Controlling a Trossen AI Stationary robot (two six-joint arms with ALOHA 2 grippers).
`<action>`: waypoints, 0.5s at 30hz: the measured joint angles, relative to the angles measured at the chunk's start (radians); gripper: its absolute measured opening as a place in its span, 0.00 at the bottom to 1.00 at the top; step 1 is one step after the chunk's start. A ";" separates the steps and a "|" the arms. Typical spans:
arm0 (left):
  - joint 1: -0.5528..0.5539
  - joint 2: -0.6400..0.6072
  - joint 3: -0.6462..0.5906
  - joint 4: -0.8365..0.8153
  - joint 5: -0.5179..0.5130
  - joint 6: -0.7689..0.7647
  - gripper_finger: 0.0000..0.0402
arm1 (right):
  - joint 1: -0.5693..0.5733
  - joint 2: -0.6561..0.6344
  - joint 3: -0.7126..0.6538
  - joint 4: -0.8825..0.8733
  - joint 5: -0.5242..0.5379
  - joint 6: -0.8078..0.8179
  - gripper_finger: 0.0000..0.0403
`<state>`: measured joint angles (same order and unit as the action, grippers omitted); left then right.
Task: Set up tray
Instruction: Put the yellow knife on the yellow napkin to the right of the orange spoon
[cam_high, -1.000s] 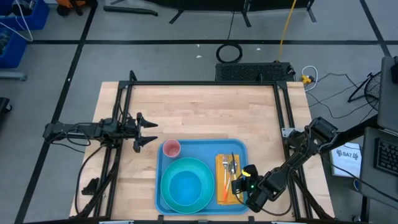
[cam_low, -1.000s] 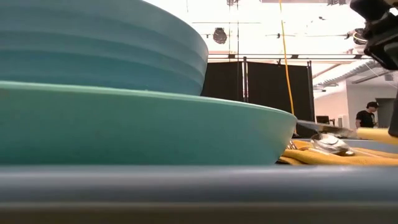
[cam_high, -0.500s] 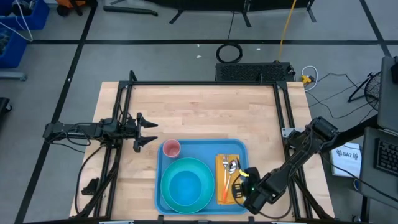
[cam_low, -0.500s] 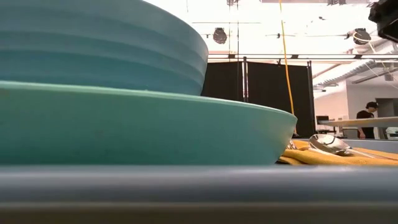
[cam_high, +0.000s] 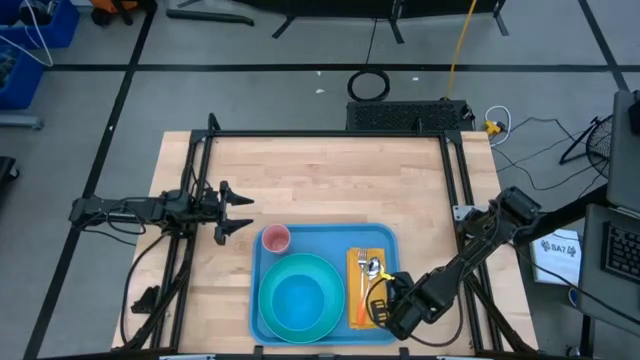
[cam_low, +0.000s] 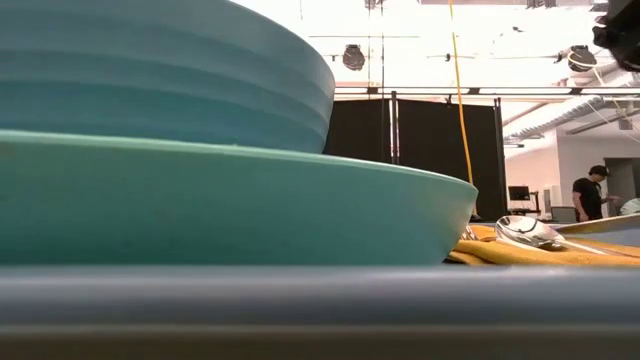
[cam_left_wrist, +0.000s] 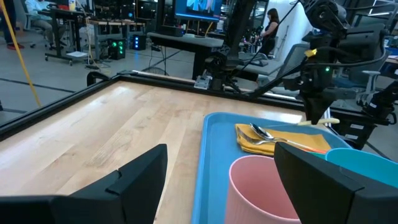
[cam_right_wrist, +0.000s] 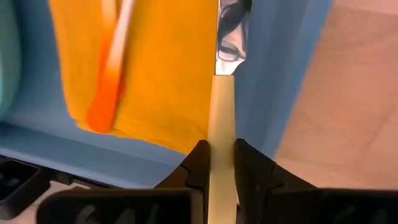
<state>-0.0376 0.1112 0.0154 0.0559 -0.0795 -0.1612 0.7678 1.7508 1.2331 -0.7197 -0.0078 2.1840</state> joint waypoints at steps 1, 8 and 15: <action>0.000 0.000 0.000 0.000 0.000 0.000 0.75 | -0.006 0.000 0.000 0.000 0.001 -0.008 0.09; 0.000 0.000 0.000 0.000 0.000 0.000 0.75 | -0.044 0.000 0.000 0.007 0.005 -0.083 0.09; 0.000 0.000 0.000 0.000 0.000 0.000 0.75 | -0.040 0.000 -0.041 -0.010 0.015 -0.052 0.09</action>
<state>-0.0377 0.1112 0.0154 0.0559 -0.0795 -0.1611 0.7277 1.7504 1.1925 -0.7294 0.0071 2.1323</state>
